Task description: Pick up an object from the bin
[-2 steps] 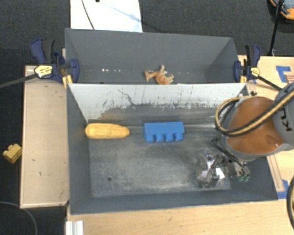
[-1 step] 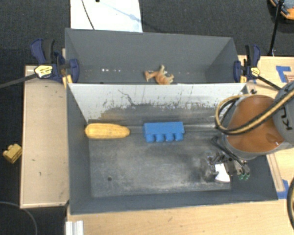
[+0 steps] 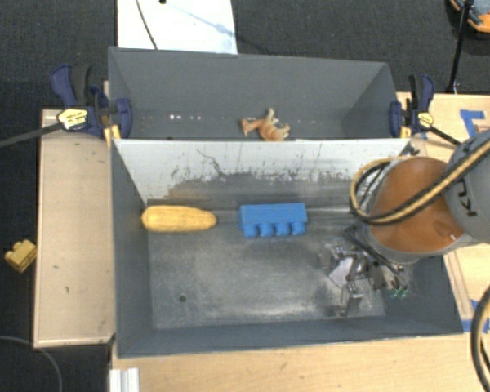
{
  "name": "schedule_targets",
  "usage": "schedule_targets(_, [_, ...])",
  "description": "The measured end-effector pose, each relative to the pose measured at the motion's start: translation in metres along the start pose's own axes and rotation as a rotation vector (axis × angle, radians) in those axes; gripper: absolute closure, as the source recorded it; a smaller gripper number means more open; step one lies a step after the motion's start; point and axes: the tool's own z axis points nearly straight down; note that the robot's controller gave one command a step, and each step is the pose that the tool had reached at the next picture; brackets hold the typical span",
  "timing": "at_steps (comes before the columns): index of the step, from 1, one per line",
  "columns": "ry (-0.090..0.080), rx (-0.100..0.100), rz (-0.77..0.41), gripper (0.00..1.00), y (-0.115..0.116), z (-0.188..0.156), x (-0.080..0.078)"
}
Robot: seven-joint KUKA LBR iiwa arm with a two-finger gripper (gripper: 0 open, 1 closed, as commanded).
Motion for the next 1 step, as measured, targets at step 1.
schedule_targets(1, [0.0, 0.0, 0.0, 0.0, 0.0, 0.0, 0.0])
